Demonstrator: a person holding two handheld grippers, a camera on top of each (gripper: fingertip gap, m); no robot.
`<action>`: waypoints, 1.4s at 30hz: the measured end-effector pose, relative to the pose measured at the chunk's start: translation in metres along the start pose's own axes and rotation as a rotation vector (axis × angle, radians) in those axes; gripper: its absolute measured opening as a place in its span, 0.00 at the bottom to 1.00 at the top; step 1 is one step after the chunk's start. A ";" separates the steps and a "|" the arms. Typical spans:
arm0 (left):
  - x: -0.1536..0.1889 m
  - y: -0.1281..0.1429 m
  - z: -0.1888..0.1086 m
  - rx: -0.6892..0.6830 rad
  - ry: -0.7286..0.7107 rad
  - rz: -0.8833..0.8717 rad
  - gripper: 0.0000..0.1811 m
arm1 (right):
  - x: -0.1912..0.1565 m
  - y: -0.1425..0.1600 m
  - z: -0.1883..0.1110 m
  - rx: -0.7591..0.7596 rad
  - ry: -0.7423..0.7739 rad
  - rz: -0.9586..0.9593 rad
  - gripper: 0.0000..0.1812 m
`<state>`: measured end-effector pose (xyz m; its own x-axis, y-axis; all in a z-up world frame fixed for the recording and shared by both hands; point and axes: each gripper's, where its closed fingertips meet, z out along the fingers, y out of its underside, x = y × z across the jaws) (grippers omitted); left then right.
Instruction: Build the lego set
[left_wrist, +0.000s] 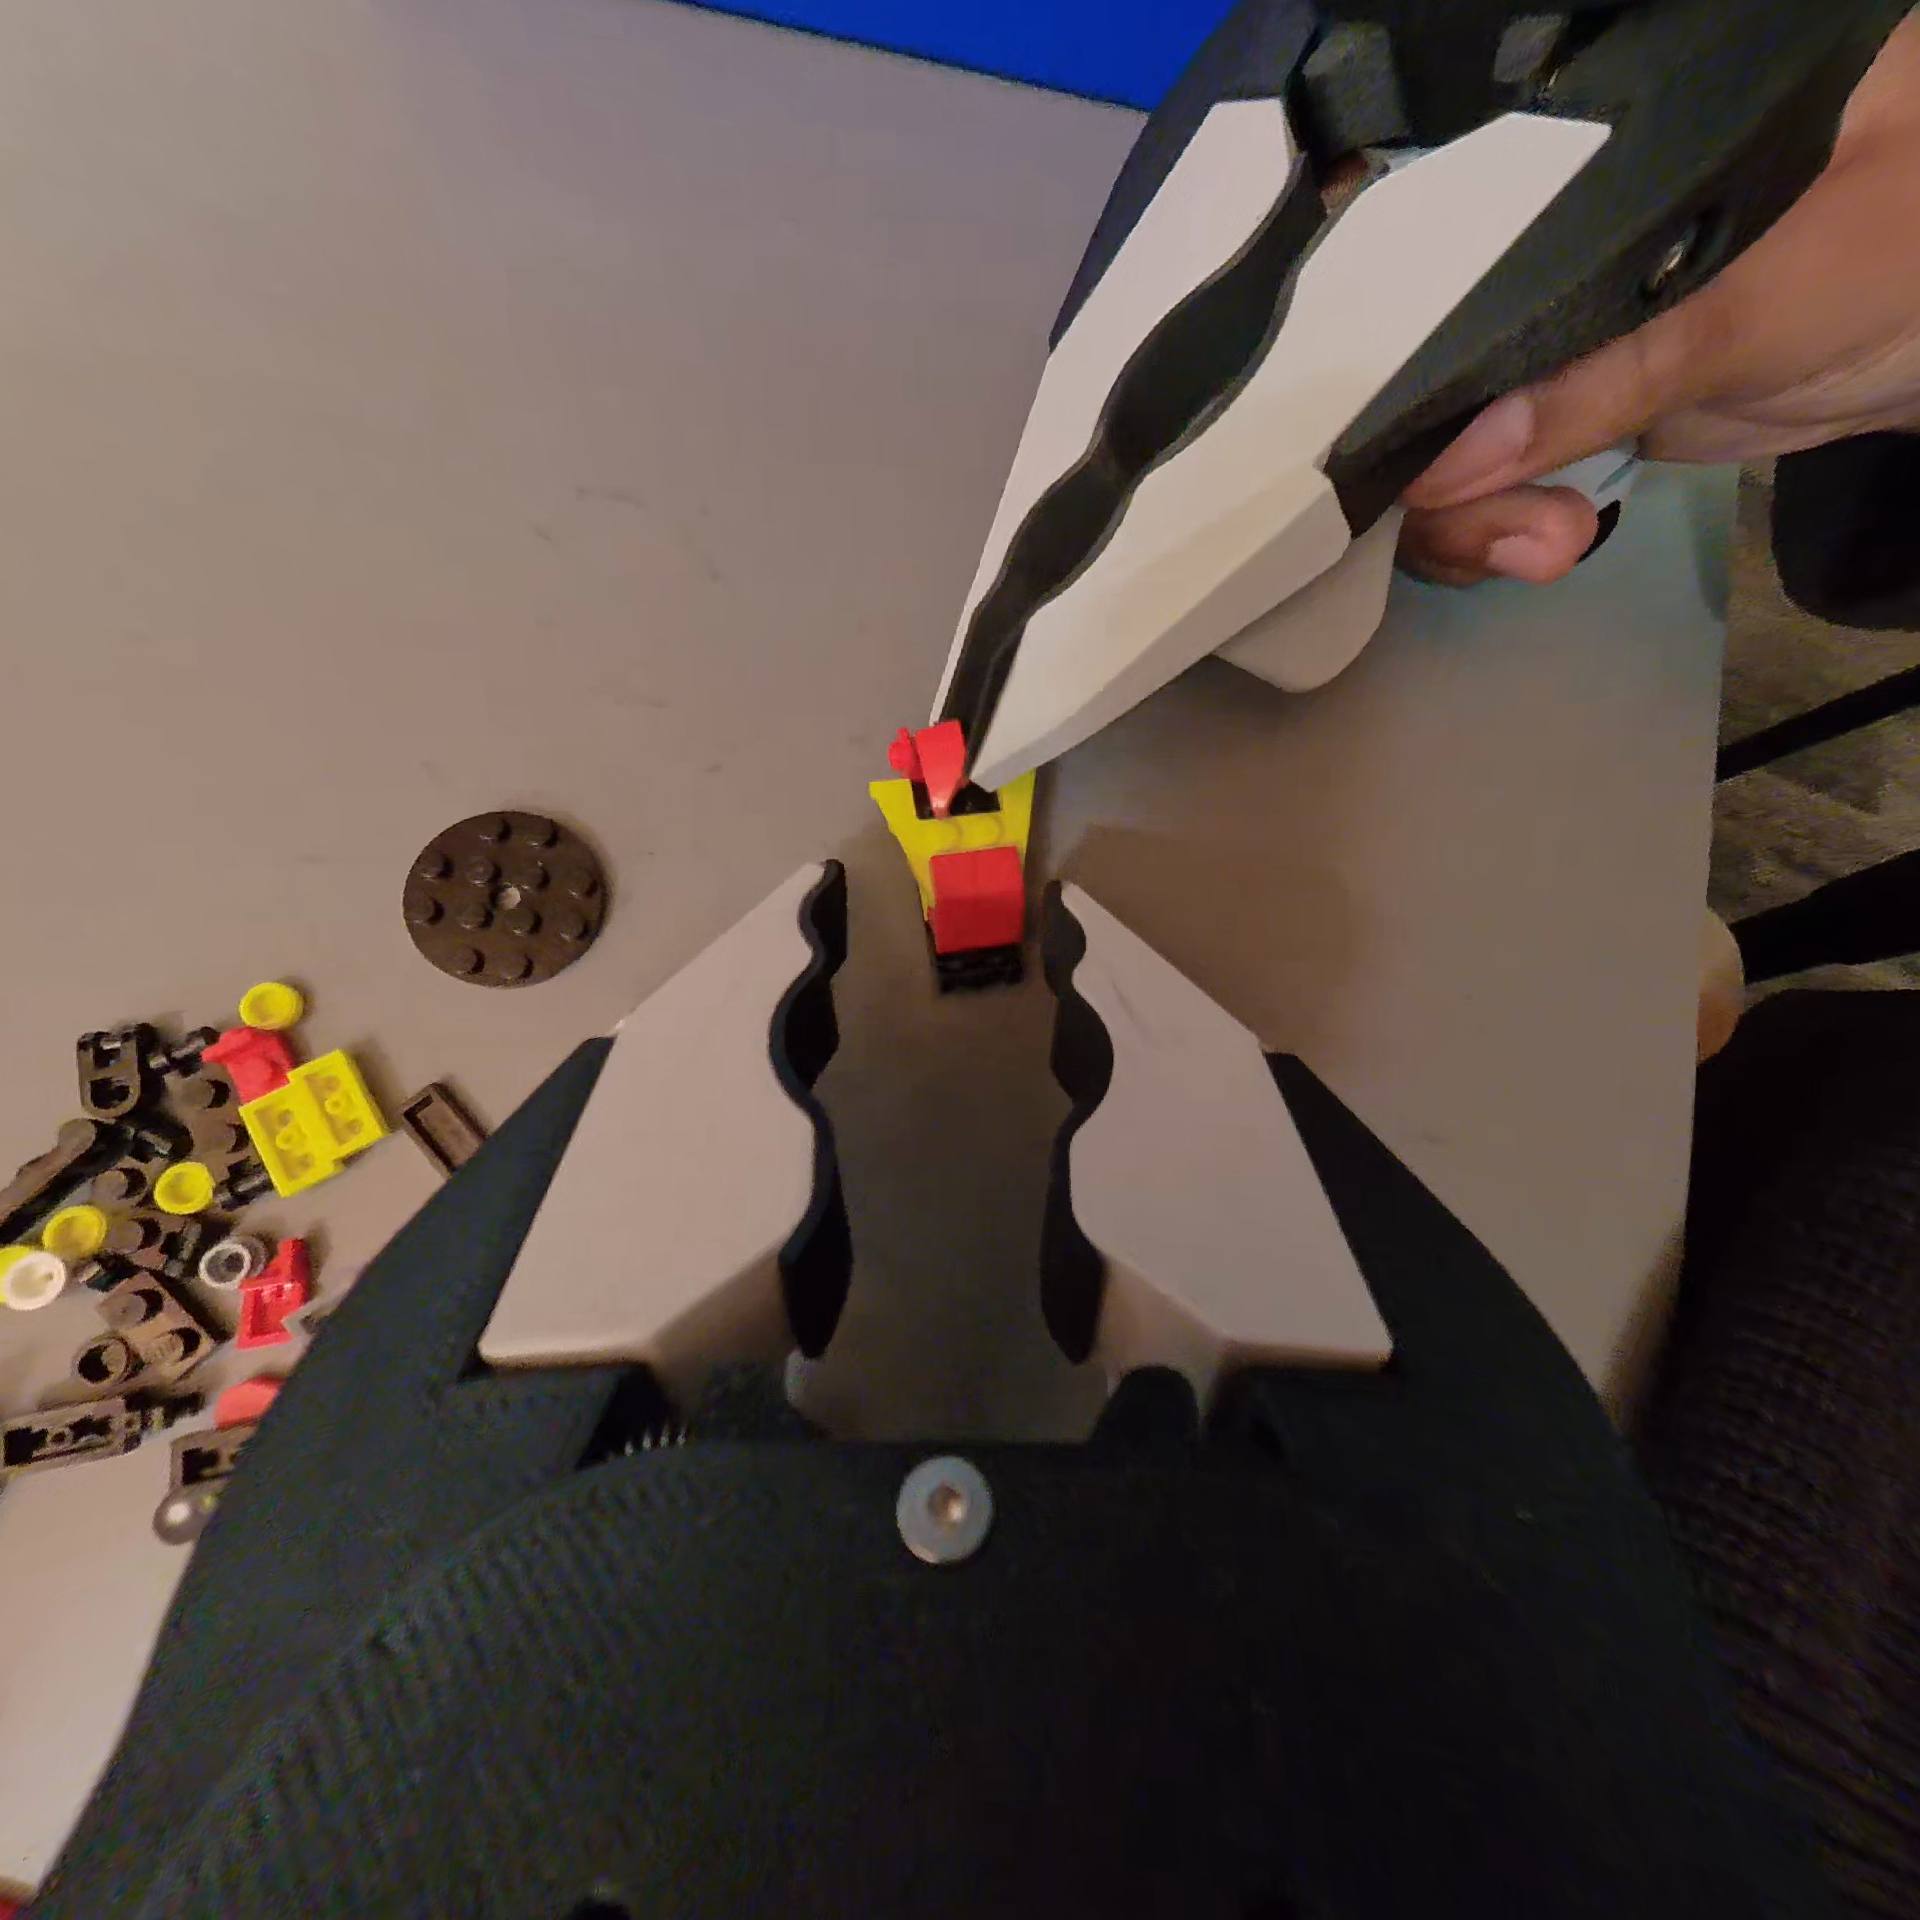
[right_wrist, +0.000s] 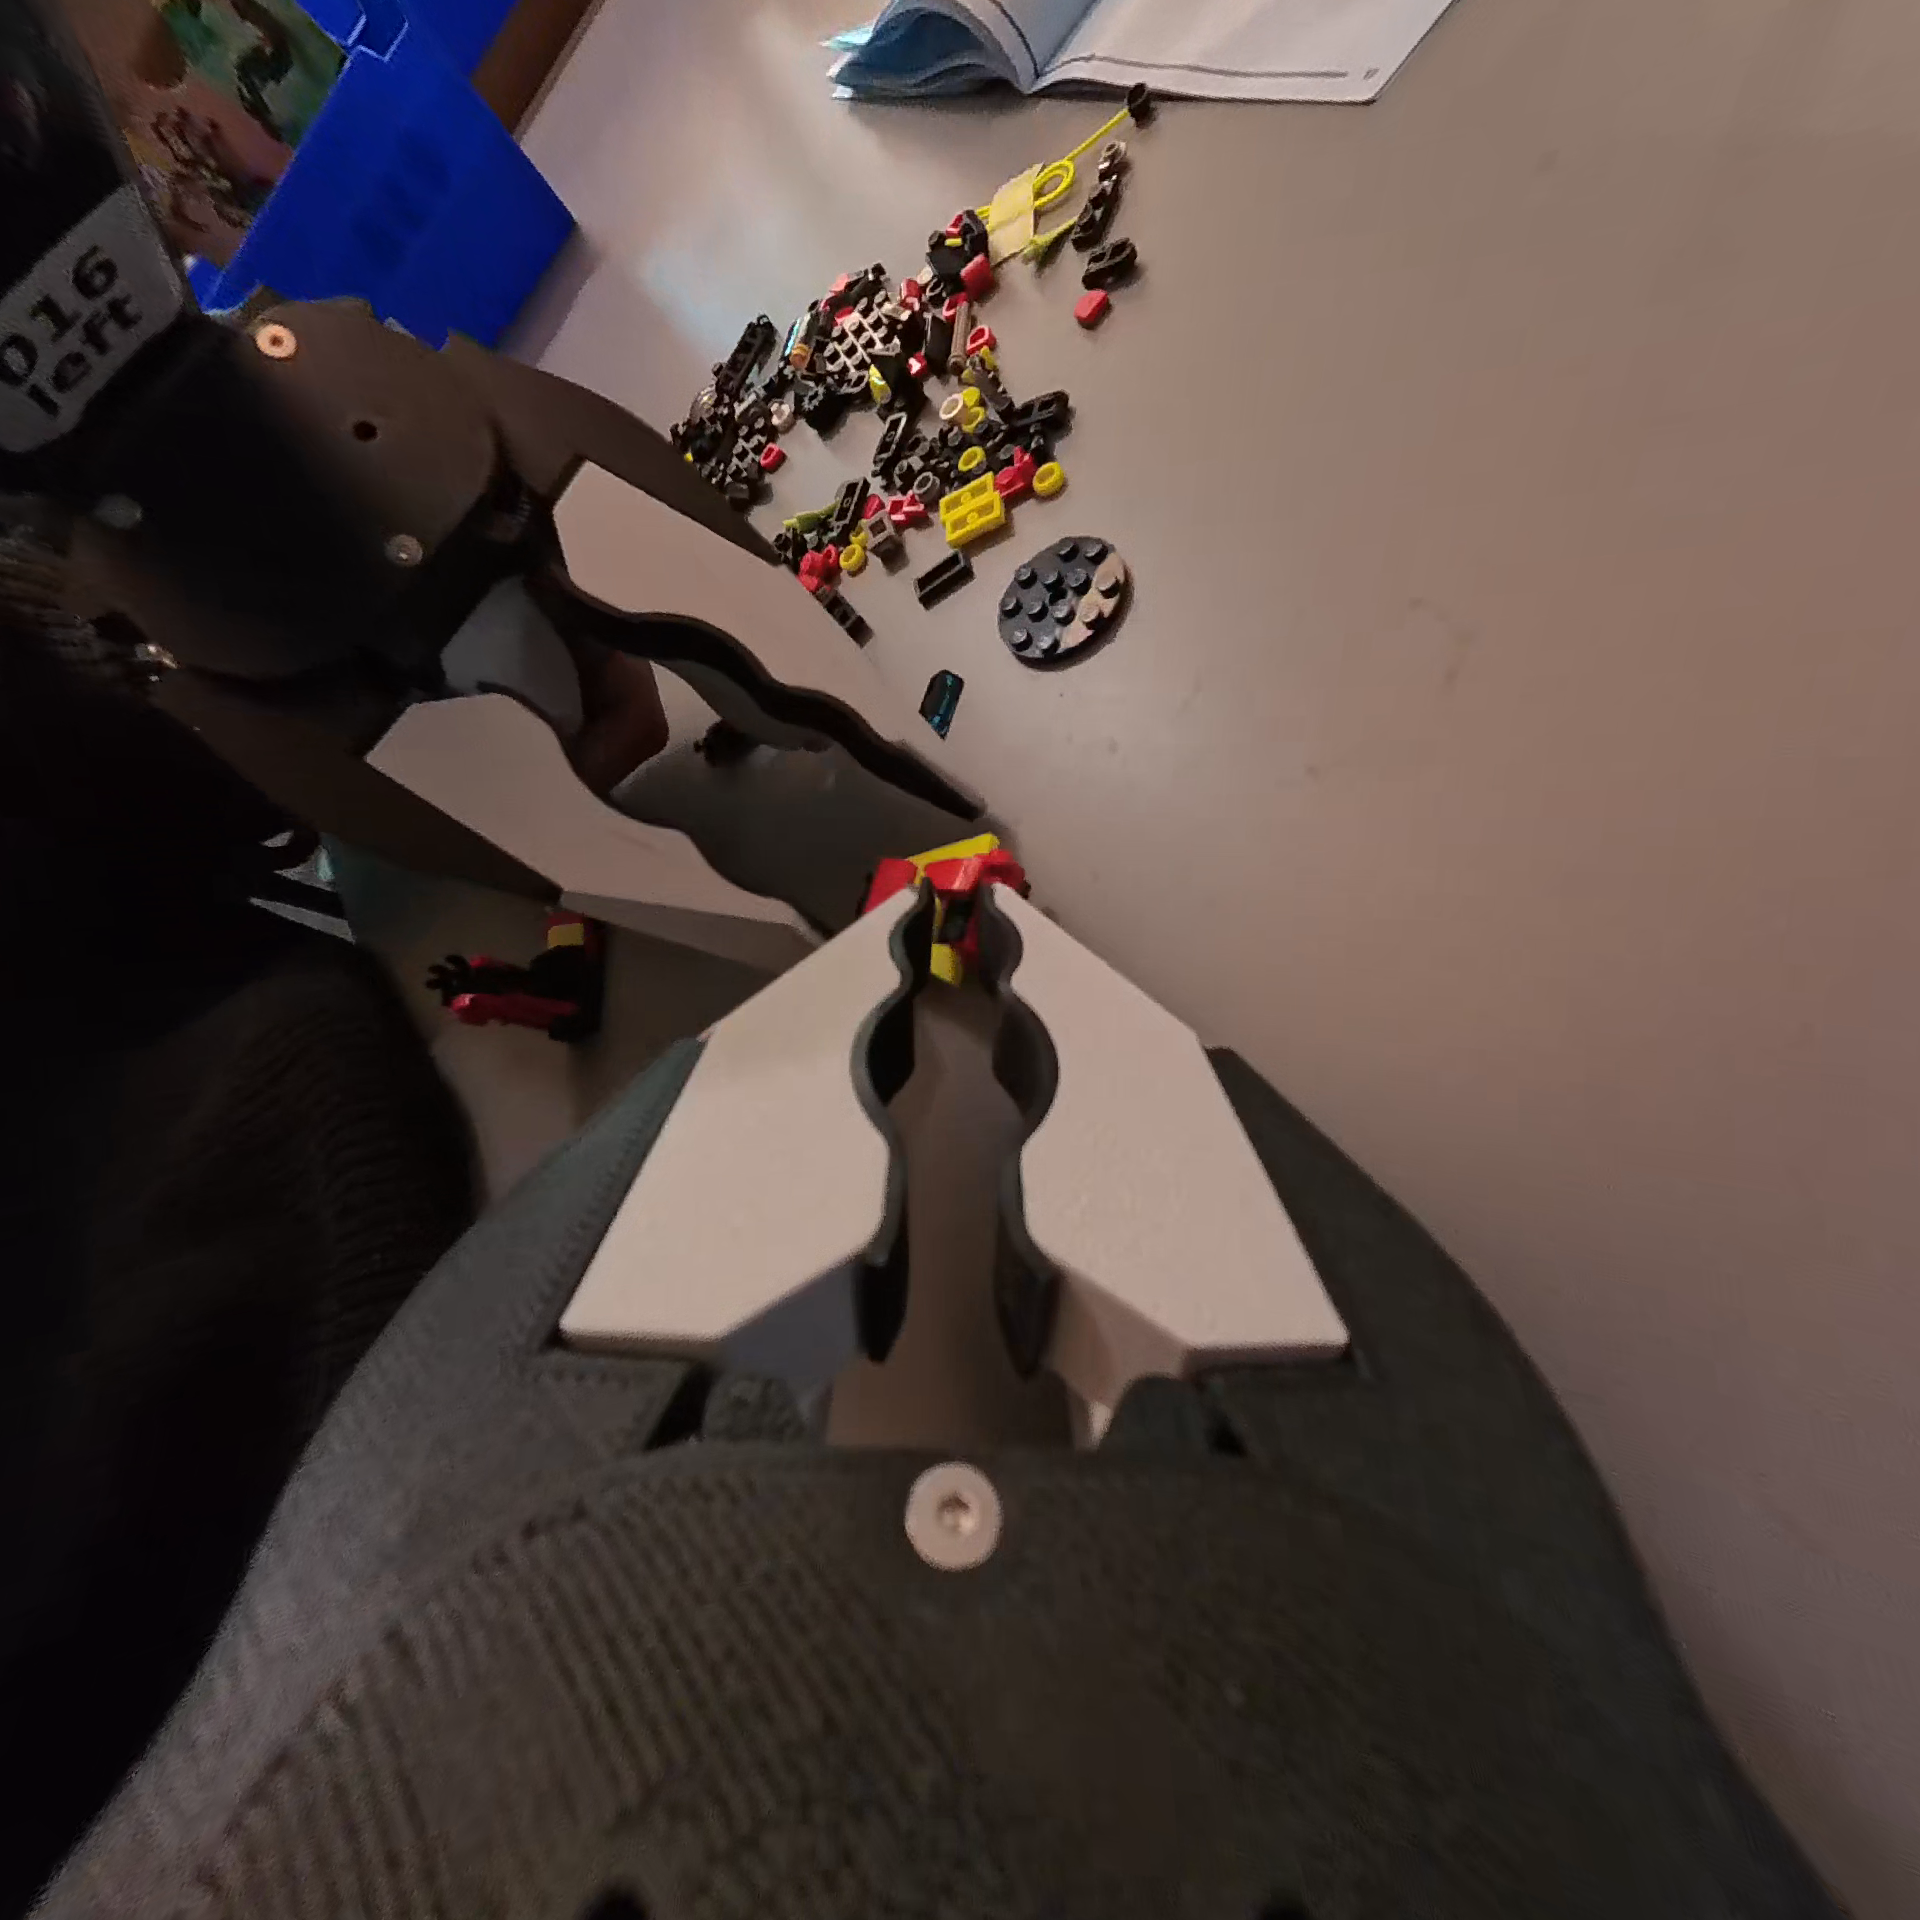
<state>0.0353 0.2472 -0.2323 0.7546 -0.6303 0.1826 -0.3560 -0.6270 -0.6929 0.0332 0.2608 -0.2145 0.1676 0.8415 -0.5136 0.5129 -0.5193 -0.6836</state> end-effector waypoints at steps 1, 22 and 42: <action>0.001 0.000 0.000 0.002 0.011 -0.009 0.18 | 0.000 0.000 0.000 0.000 0.007 -0.011 0.04; 0.003 0.003 0.000 -0.002 0.057 -0.043 0.09 | 0.005 -0.010 -0.011 0.036 0.103 -0.116 0.06; 0.012 0.009 -0.004 -0.035 0.112 0.018 0.09 | -0.015 0.007 0.003 -0.093 0.170 -0.480 0.05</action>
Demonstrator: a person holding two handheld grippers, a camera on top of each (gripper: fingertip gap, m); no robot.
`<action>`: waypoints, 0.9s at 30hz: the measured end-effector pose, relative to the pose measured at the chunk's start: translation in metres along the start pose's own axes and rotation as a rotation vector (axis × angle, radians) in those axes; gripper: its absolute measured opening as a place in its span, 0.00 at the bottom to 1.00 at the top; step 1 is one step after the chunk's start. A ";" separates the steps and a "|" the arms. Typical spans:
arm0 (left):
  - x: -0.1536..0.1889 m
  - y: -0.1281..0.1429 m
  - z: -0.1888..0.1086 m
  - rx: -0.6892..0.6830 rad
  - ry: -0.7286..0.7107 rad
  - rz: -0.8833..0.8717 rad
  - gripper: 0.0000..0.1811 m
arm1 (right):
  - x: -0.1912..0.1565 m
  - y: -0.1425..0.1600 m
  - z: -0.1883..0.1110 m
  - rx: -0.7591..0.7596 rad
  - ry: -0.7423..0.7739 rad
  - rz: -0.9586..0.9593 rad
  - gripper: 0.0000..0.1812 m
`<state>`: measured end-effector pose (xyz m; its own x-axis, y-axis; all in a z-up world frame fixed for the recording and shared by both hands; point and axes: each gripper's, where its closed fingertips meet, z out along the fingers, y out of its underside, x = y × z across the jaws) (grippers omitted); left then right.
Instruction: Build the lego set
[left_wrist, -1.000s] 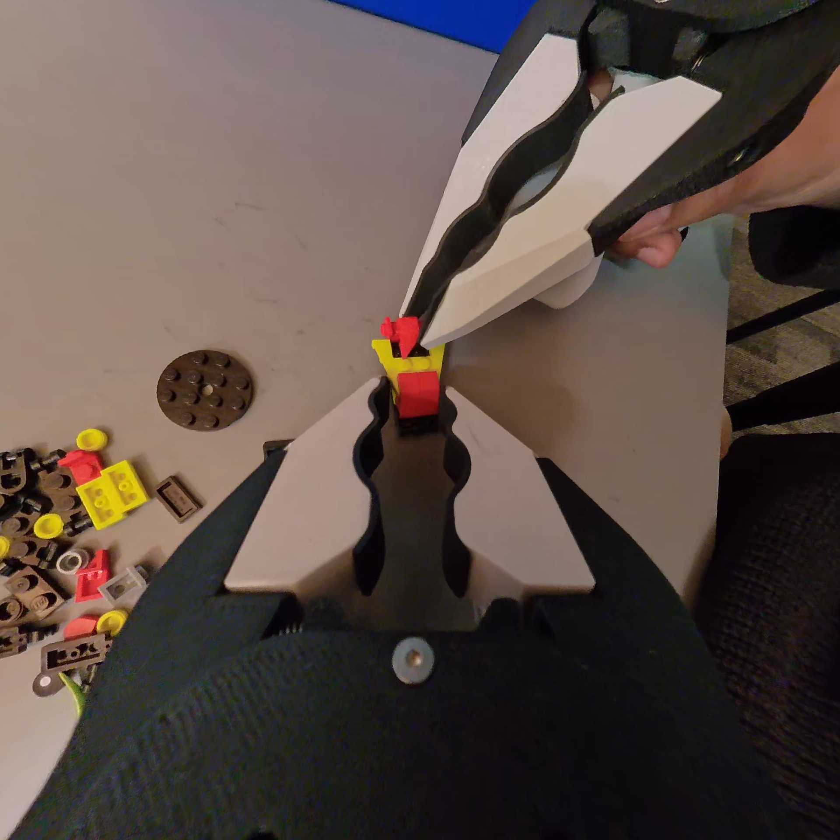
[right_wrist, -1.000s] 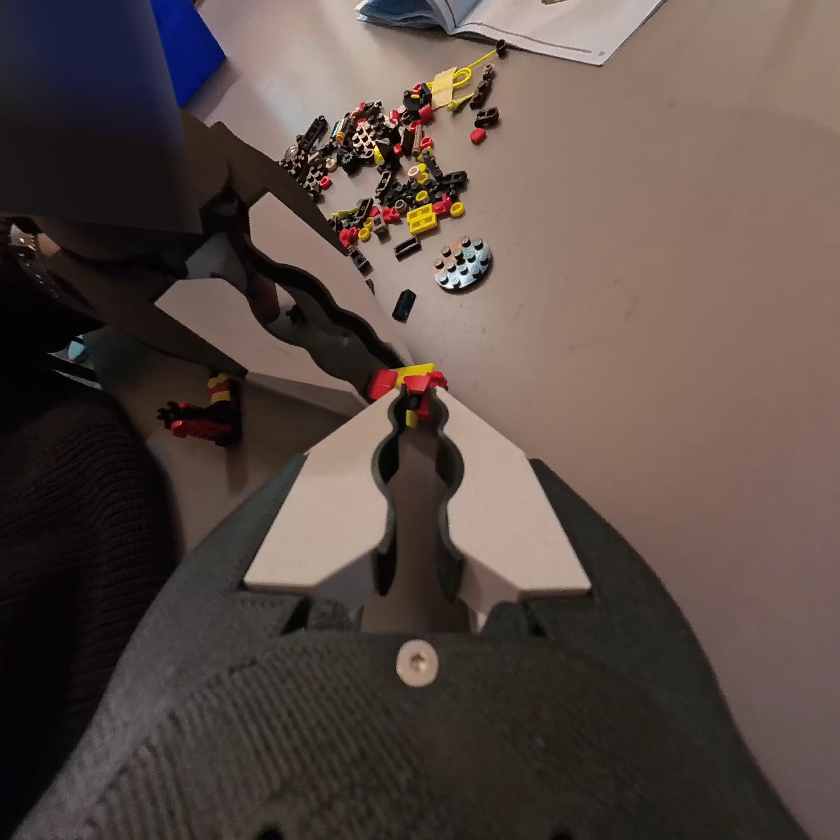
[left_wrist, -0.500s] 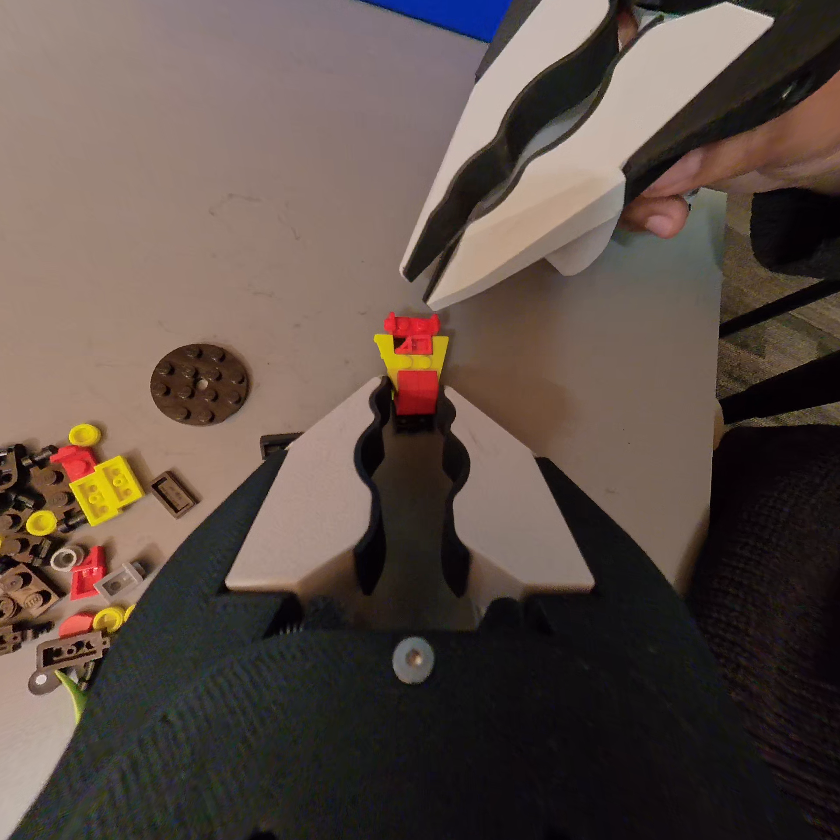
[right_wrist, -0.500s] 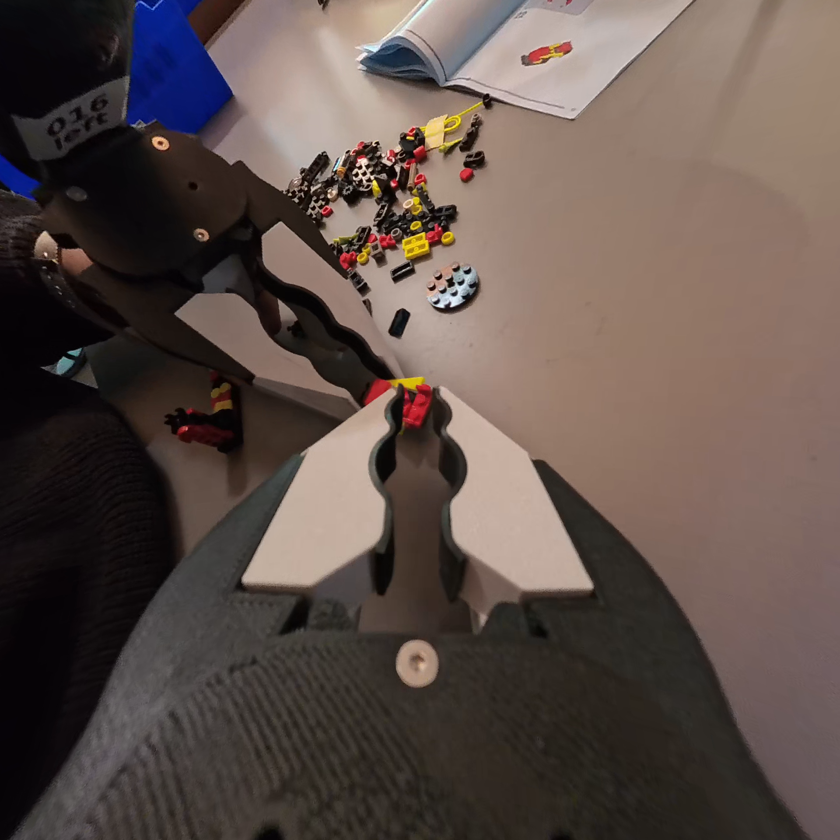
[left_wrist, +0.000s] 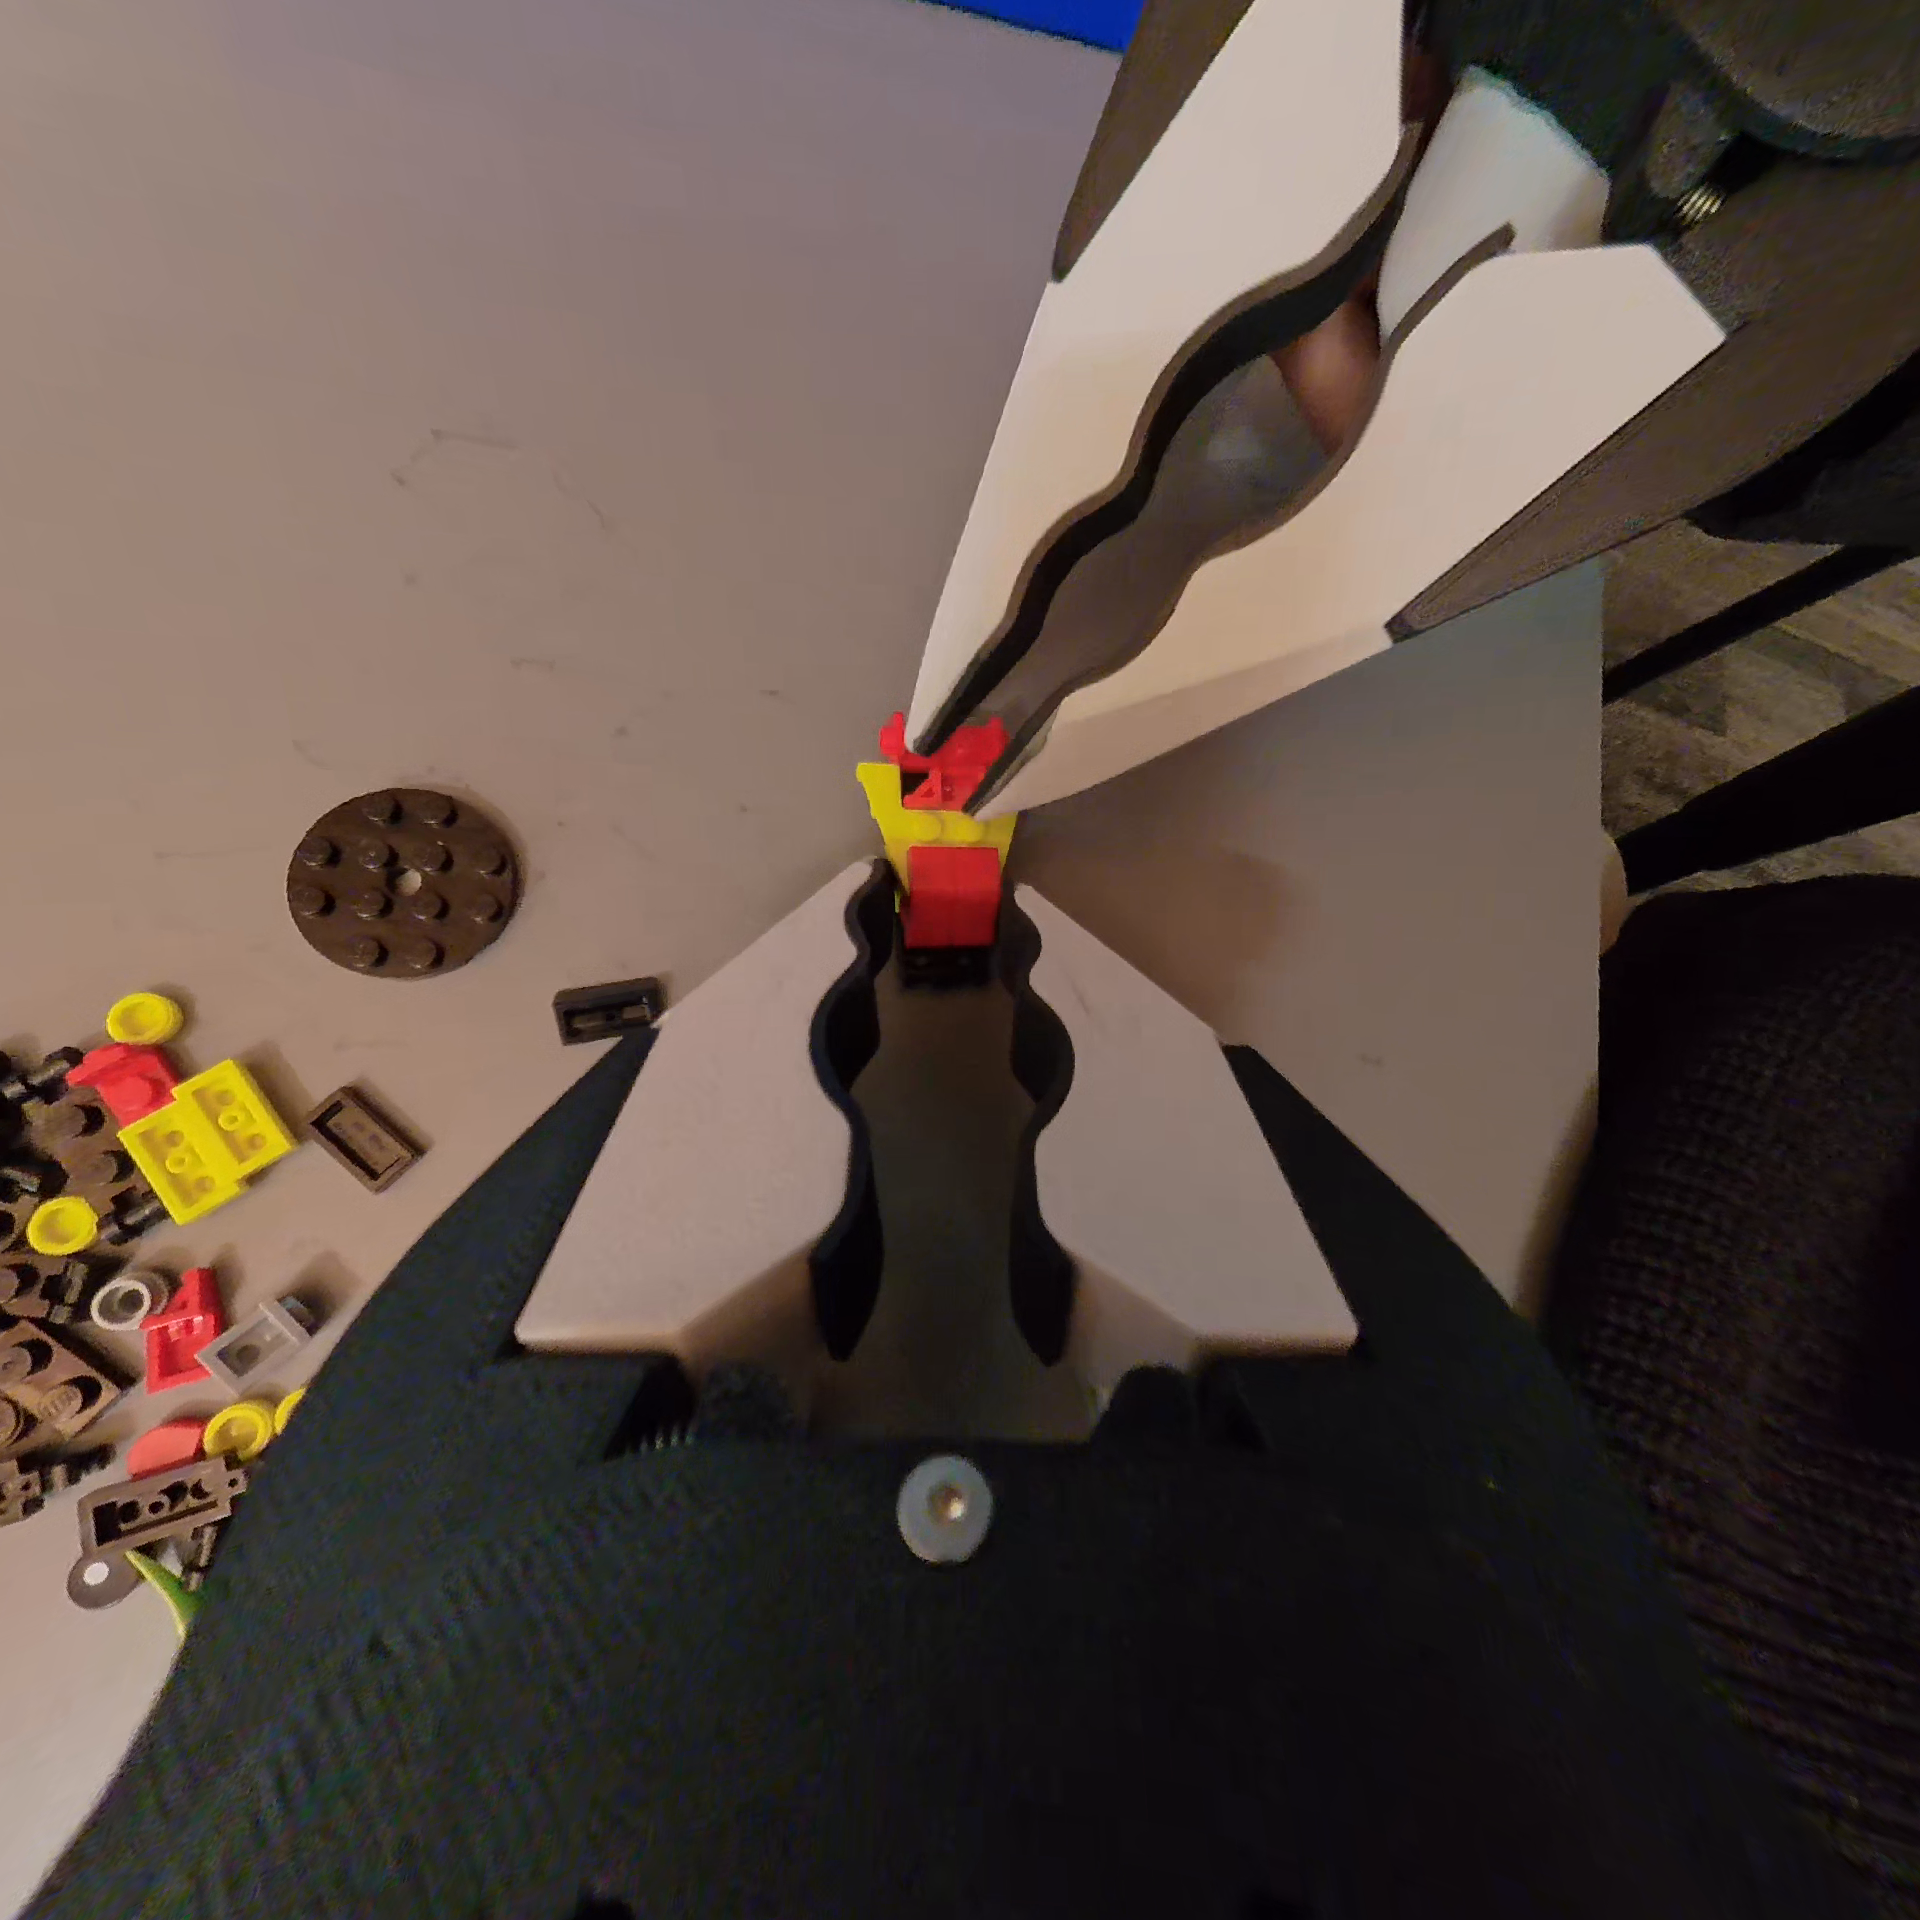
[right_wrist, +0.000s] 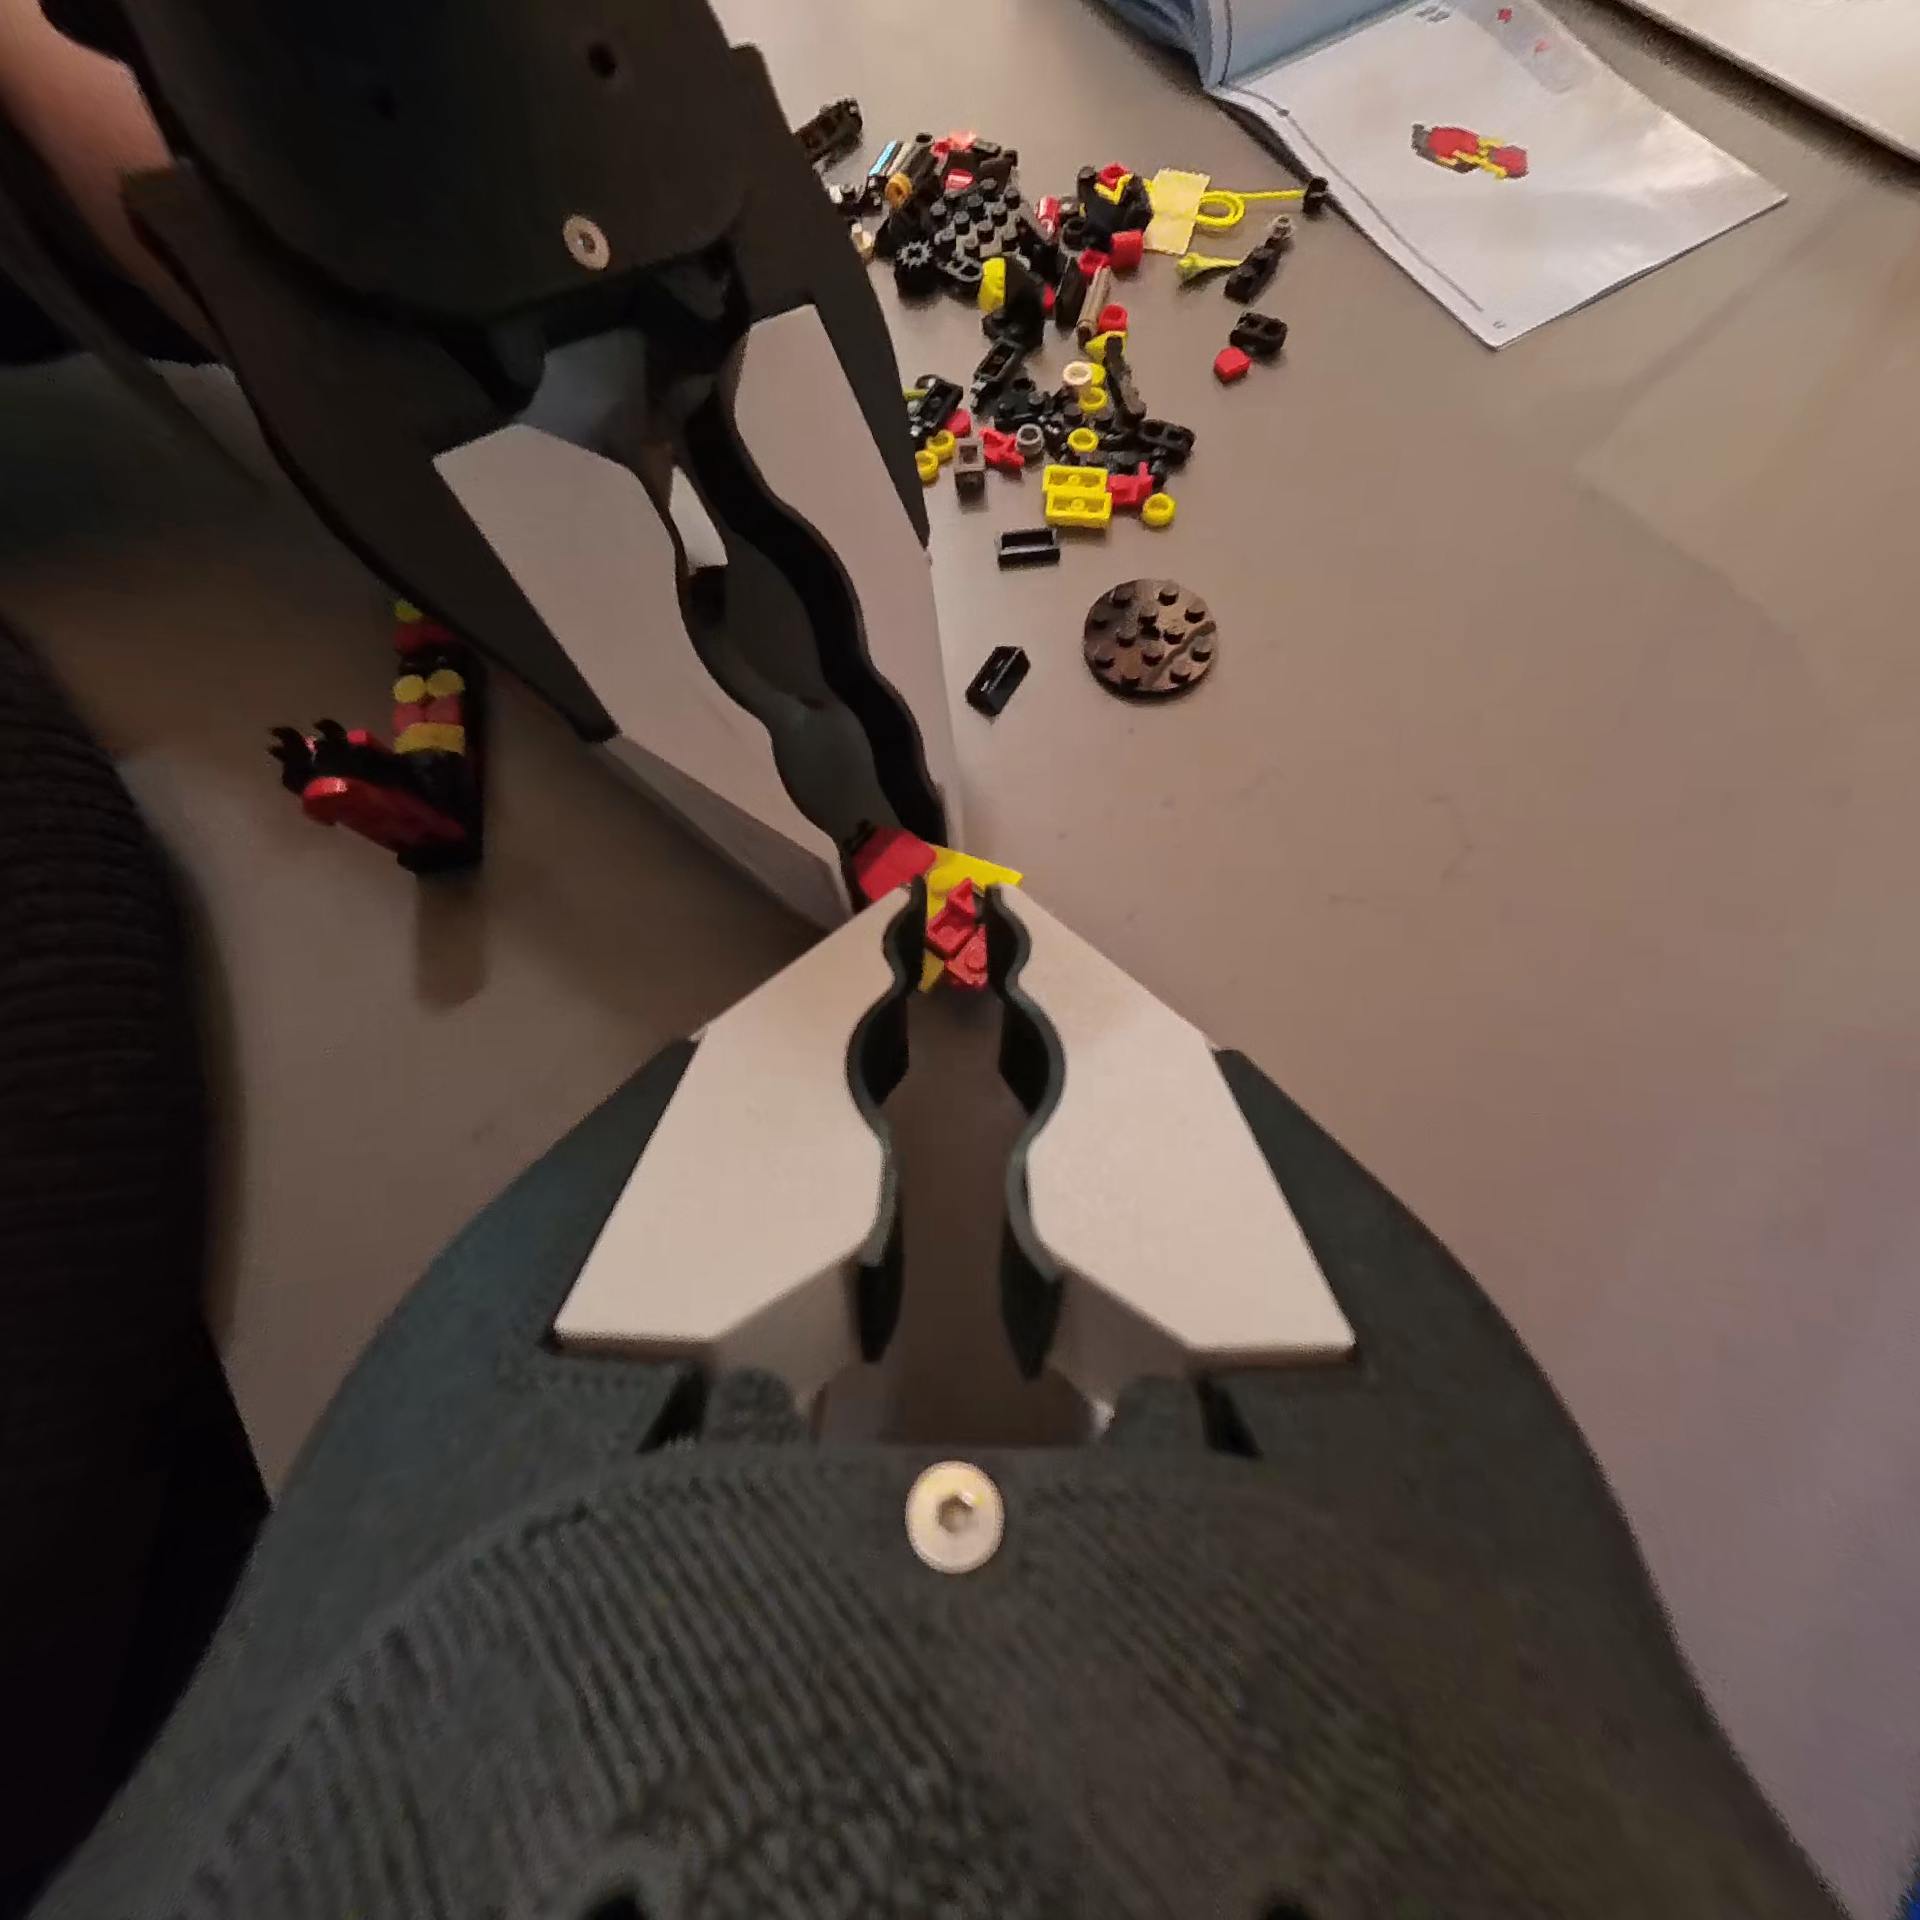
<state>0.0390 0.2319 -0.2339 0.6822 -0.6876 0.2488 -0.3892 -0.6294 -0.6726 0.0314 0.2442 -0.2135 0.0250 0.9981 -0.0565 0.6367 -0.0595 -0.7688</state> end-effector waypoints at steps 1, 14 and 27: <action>0.001 0.000 0.000 -0.002 0.004 0.004 0.09 | 0.000 0.001 0.000 -0.005 -0.001 -0.001 0.05; 0.012 0.012 -0.006 -0.052 0.097 0.096 0.09 | -0.018 0.004 0.001 -0.012 -0.047 -0.160 0.04; 0.012 0.012 -0.012 -0.055 0.094 0.102 0.10 | -0.025 -0.010 -0.006 0.071 -0.112 -0.087 0.01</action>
<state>0.0353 0.2125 -0.2306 0.5774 -0.7783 0.2469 -0.4884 -0.5715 -0.6594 0.0294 0.2196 -0.2008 -0.1168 0.9916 -0.0556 0.5766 0.0221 -0.8167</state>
